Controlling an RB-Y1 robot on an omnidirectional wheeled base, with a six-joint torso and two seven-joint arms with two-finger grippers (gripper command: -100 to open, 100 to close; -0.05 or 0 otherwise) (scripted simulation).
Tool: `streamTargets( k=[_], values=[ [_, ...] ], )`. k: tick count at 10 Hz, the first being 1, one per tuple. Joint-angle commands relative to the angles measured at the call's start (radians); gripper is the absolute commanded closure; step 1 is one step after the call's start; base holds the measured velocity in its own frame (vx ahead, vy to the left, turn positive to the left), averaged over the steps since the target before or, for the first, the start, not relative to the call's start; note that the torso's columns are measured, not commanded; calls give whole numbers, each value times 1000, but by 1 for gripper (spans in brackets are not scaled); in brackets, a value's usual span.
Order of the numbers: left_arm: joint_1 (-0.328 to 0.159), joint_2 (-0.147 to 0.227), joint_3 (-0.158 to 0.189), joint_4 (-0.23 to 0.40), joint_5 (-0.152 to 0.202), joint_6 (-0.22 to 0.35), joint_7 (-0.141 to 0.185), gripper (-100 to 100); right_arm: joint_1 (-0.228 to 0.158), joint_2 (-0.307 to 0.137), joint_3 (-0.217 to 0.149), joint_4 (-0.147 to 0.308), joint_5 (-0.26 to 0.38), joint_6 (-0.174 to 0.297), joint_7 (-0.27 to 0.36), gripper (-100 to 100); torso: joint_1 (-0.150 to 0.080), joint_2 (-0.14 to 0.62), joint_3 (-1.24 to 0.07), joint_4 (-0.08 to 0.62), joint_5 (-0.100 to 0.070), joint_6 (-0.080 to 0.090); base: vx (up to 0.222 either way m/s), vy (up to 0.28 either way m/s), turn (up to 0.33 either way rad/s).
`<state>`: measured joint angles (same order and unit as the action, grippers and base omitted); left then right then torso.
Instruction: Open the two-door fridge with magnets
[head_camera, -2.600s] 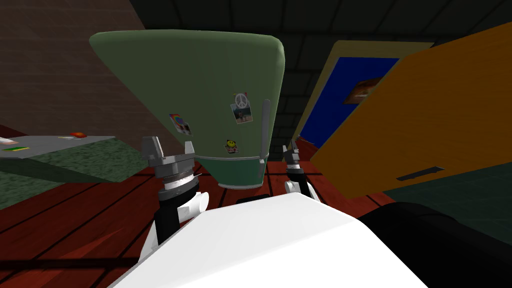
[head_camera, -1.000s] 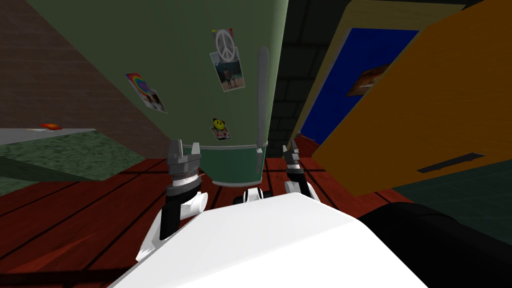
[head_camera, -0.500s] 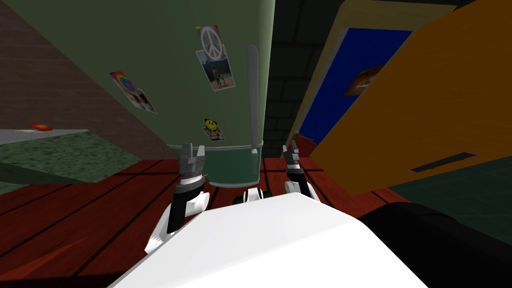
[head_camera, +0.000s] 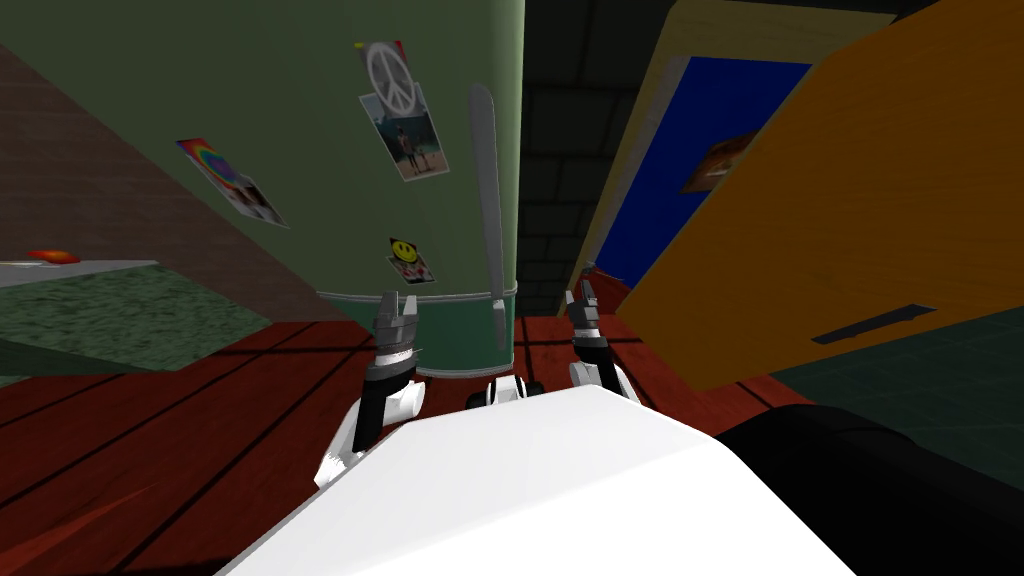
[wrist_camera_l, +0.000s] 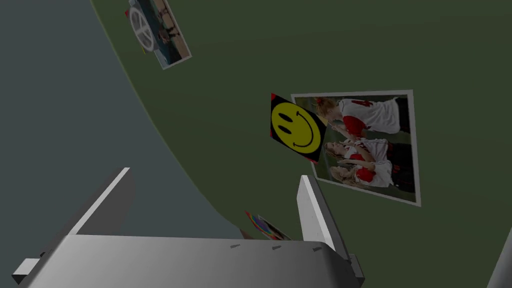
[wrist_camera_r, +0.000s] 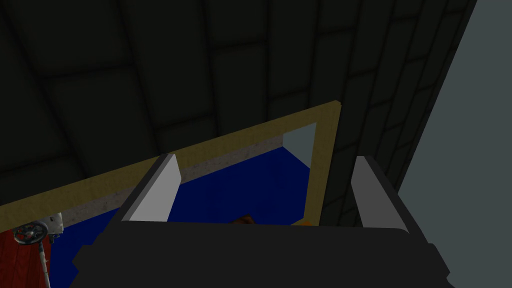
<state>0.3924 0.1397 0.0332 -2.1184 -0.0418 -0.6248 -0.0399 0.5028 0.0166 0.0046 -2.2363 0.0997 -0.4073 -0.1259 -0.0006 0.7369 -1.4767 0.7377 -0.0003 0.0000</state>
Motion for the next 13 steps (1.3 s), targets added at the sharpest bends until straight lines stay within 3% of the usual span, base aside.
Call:
streamTargets(
  k=[1, 9, 13],
  values=[
    [-14, -12, -10, 76, -11, -29, -10, -100, 0, 0, 0, 0, 0, 0, 0, 0, 0, 1, 0, 0, 0, 0, 7, -171, -35],
    [-57, 3, -26, 246, -32, -82, -29, -100, 0, 0, 0, 0, 0, 0, 0, 0, 0, 1, 1, 0, 0, 0, 6, -94, -19],
    [-78, -7, -33, 326, -43, -107, -38, -100, 0, 0, 0, 0, 0, 0, 0, 0, 1, 2, 1, 0, 0, 0, 14, -123, -20]
  ],
)
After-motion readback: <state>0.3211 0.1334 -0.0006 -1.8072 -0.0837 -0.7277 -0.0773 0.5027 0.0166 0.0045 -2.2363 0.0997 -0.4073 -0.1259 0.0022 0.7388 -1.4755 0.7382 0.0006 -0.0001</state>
